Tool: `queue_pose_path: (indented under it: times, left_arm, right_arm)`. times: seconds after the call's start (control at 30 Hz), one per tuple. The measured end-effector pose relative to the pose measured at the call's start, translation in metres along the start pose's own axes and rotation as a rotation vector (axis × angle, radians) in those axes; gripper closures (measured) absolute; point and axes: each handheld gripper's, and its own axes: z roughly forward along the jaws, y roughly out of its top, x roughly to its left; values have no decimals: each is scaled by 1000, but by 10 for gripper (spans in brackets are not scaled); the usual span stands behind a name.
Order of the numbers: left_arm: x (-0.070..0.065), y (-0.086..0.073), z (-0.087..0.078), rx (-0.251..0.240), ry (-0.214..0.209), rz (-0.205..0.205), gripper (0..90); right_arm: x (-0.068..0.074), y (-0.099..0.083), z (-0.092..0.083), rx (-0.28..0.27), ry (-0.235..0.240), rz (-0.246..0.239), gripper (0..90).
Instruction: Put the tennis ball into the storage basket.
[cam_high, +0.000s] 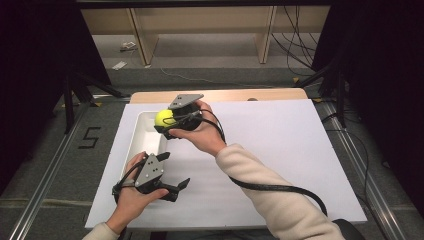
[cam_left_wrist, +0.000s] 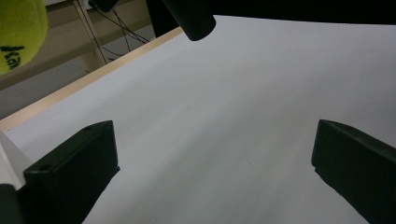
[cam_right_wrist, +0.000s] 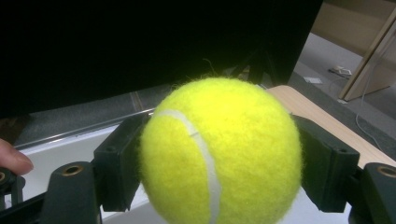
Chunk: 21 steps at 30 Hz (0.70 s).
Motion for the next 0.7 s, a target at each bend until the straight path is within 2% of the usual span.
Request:
queue_pose_path:
  times: [0.7]
  left_arm:
    - [0,0,0,1,1,4,1]
  right_arm:
    - [-1,4,7,6,3,0,262]
